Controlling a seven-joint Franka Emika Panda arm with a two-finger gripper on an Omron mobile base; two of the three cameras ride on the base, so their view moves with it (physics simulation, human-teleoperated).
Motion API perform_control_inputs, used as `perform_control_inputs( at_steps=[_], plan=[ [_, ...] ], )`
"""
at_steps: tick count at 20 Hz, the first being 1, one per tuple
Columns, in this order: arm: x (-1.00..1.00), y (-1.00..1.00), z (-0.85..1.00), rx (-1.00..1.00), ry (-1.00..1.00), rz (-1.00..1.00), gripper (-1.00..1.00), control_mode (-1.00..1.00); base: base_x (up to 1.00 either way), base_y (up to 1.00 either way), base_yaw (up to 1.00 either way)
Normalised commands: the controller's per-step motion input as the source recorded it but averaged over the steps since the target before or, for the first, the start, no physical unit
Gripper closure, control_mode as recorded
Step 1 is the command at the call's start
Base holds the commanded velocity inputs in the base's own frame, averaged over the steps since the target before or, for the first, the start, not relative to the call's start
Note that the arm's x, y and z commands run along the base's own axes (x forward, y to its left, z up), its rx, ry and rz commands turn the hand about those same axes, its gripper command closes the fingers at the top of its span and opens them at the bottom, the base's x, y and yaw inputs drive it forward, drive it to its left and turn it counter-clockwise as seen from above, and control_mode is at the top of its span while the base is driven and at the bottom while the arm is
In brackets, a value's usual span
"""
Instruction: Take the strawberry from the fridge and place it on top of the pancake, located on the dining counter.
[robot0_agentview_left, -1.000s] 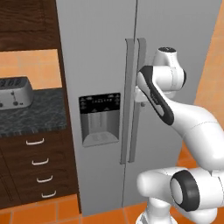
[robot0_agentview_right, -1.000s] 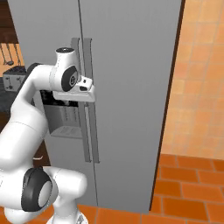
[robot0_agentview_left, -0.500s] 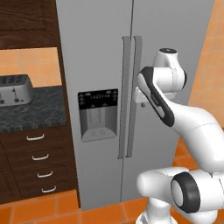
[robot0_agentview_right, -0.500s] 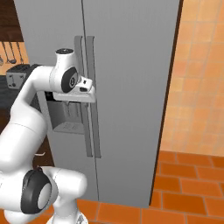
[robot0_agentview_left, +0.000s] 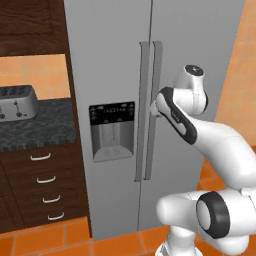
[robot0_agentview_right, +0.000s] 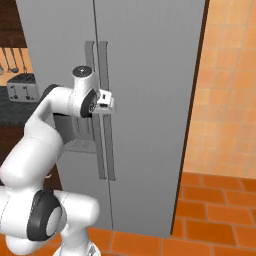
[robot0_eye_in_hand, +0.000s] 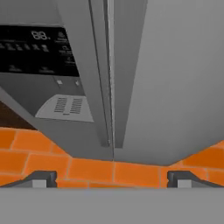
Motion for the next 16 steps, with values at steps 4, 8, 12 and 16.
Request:
perform_control_inputs(
  at_steps=[4,8,12,16],
  plan=[
    [0.91,-0.29,-0.08,0.11,-0.04,0.15,-1.00,-1.00,0.00,0.00,0.00],
    [0.38,-0.01,-0.14,0.01,-0.03,0.01,-1.00,-1.00,0.00,0.00,0.00],
    [0.74,0.05,-0.06,0.00,-0.01,-0.03,-1.00,-1.00,0.00,0.00,0.00],
    [0.62,0.21,-0.02,-0.03,0.00,-0.08,-1.00,-1.00,0.00,0.00,0.00]
  ],
)
